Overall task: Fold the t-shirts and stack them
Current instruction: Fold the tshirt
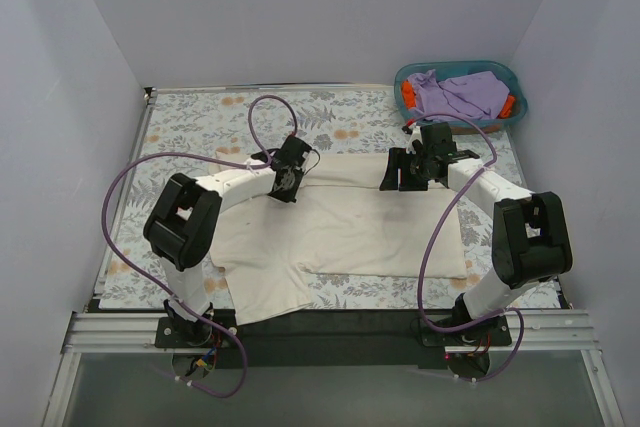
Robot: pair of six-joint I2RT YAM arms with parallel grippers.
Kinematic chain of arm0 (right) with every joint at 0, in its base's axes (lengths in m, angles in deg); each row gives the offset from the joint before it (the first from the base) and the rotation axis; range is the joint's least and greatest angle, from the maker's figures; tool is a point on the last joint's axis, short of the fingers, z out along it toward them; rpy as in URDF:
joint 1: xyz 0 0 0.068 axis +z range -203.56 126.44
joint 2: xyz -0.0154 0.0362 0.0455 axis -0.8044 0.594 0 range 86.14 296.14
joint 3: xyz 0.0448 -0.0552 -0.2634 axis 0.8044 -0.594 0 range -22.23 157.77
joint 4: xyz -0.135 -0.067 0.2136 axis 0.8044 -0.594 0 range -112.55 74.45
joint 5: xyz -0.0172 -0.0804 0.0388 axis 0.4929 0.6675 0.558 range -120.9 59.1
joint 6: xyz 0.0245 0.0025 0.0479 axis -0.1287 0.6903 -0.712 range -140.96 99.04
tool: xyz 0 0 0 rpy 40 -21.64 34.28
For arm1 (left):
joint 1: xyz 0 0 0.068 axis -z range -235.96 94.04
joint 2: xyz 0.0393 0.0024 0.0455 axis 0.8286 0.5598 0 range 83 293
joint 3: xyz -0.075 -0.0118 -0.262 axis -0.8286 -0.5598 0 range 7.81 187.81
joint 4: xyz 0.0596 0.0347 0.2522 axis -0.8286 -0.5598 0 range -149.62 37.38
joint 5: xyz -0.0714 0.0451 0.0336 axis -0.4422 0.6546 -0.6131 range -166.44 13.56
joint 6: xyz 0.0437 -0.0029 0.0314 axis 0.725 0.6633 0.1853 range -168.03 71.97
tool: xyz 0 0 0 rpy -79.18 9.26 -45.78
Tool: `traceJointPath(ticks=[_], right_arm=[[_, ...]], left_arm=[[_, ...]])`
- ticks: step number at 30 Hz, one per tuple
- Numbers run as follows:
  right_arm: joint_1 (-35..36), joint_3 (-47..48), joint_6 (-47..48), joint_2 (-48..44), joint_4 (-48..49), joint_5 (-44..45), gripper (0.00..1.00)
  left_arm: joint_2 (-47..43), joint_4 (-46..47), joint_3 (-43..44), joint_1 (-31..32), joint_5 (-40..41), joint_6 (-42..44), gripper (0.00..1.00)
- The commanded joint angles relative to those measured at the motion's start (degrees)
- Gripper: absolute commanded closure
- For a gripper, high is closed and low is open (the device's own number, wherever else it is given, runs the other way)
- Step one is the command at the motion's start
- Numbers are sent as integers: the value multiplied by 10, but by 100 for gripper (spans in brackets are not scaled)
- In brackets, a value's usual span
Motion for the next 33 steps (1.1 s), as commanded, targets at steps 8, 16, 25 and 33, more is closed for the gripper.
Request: traceJointPath(ticks=[8,16,25,33], right_arm=[[0,13,2,-8,-7,-2,43],[0,18,16,-8,-22,-3,43],[0,25,28,4,-30,-18,43],[33,37,16,20,-6,-63,43]], left_arm=[[18,-219,139,19,-142,-127,100],[57,-254,195,19,-283,-201,86],[47,-250,193,12,-254,-265,40],[-134,-130,16,-119,-226,-341,17]])
